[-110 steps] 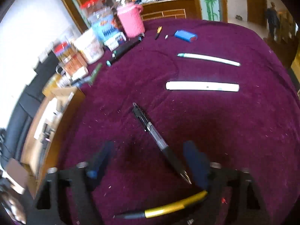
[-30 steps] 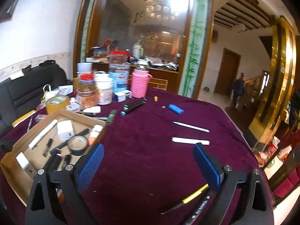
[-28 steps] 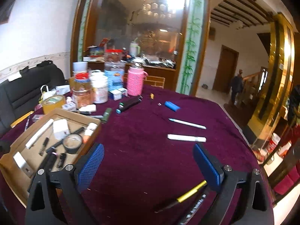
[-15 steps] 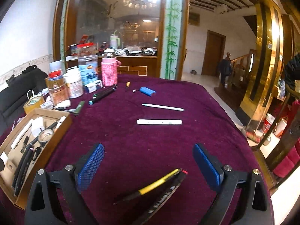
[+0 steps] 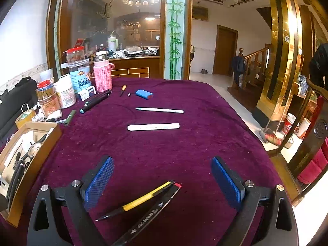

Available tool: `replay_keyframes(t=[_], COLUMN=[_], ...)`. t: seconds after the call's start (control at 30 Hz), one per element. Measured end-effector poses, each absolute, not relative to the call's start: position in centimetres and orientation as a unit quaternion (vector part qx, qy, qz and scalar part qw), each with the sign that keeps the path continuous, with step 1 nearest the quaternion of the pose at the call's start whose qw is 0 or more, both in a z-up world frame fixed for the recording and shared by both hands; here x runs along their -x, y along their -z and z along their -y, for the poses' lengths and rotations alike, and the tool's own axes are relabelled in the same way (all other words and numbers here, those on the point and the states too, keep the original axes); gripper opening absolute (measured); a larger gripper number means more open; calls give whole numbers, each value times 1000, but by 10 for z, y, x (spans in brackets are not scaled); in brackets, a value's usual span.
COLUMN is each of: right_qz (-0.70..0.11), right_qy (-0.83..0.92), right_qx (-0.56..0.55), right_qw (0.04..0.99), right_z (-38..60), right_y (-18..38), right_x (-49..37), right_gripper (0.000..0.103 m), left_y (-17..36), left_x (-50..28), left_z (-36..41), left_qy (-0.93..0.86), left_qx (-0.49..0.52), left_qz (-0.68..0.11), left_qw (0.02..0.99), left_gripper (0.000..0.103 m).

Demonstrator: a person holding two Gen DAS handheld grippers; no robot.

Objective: Organize rigid objects
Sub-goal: 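Move both open tools toward the yellow pencil and red-capped black marker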

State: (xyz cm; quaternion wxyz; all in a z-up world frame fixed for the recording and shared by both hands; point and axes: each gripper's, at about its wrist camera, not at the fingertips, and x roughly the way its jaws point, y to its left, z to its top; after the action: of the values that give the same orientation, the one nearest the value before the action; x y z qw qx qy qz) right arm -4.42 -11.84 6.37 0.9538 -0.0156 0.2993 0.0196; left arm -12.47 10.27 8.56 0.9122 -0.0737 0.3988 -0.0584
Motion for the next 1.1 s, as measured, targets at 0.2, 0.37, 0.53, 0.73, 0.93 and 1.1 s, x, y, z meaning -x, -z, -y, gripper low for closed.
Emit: replay_keyframes(t=[0.2, 0.37, 0.53, 0.73, 0.93, 1.1], right_qz=[-303, -286, -268, -317, -332, -338], right_qy=[-14, -9, -7, -4, -18, -26], right_qx=[12, 11, -13, -128, -173, -171], right_qw=[953, 958, 963, 940, 927, 925], right_z=[128, 135, 161, 217, 230, 228], right_y=[-62, -68, -78, -50, -42, -41], right_x=[40, 36, 12, -16, -19, -20], right_gripper=[97, 97, 102, 102, 102, 102], left_y=[-82, -82, -87, -77, -46, -26], left_x=[123, 118, 109, 80, 44, 29], left_z=[-95, -88, -72, -28, 28, 57], left_qy=[62, 64, 73, 111, 174, 210], left_qx=[67, 59, 32, -40, -112, -156], left_qz=[-406, -410, -400, -406, -426, -443], left_qw=[909, 908, 913, 906, 881, 857], left_gripper=[81, 81, 81, 81, 54, 43])
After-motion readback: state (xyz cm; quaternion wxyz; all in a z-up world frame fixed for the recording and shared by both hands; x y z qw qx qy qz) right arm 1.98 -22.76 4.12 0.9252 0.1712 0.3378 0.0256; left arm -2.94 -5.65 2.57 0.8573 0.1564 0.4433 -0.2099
